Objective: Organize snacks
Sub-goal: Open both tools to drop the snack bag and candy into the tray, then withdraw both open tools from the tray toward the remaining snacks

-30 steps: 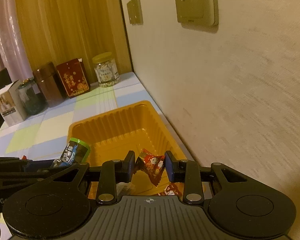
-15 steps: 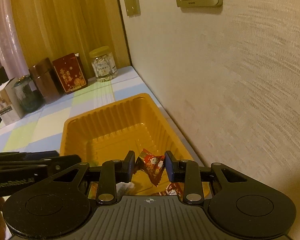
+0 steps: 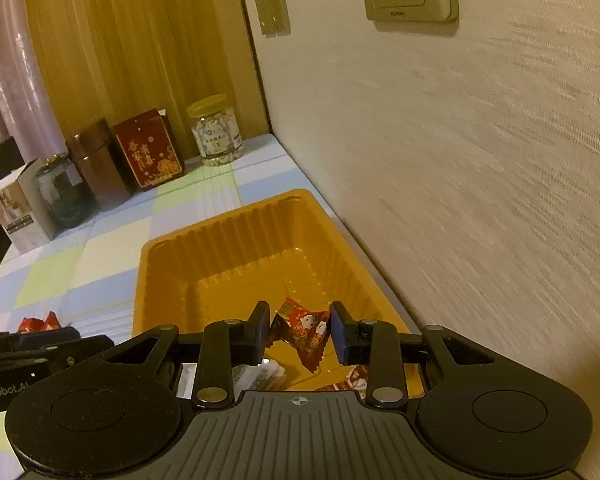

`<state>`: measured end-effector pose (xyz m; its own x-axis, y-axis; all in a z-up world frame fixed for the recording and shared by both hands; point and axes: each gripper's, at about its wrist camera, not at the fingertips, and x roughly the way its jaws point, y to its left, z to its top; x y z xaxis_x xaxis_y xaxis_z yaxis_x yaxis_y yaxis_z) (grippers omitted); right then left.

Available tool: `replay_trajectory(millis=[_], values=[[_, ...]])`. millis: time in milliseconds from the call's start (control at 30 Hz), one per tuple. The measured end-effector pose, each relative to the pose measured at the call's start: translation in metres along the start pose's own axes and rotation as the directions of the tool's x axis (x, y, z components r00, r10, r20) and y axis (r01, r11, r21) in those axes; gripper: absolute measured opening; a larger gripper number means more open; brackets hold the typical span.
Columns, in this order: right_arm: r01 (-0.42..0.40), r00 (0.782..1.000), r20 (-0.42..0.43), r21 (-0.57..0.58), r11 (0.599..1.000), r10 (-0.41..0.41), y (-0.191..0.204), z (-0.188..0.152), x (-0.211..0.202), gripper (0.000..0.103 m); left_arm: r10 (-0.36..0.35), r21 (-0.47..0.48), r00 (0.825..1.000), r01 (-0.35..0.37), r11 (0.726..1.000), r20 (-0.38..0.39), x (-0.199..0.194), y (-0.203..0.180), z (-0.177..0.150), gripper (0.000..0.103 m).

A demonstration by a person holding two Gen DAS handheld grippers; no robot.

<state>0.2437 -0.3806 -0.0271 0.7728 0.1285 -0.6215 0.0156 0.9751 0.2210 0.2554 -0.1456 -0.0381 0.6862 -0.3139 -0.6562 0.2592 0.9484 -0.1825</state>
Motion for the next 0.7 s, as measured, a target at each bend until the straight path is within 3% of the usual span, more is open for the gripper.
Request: replay_trajectory(millis=[267, 300, 367, 700], values=[[-0.017, 1.0, -0.002, 0.021, 1.0, 0.017, 0.003, -0.001, 0.001, 0.033, 0.009, -0.008, 1.0, -0.009, 1.0, 0.01, -0.006, 0.006, -0.002, 0.047], [-0.021, 1.0, -0.003, 0.025, 0.999, 0.021, 0.003, 0.0, 0.002, 0.037, 0.012, -0.006, 1.0, -0.012, 1.0, 0.01, -0.006, 0.006, -0.003, 0.047], [-0.021, 1.0, 0.005, 0.043, 0.999, 0.021, 0.002, 0.0, 0.001, 0.076, 0.02, 0.0, 1.0, -0.02, 1.0, 0.012, -0.009, 0.005, -0.005, 0.047], [-0.014, 1.0, 0.024, 0.075, 0.997, 0.012, 0.001, -0.002, -0.02, 0.078, 0.046, -0.039, 0.999, -0.045, 0.998, 0.02, -0.036, 0.014, -0.016, 0.047]])
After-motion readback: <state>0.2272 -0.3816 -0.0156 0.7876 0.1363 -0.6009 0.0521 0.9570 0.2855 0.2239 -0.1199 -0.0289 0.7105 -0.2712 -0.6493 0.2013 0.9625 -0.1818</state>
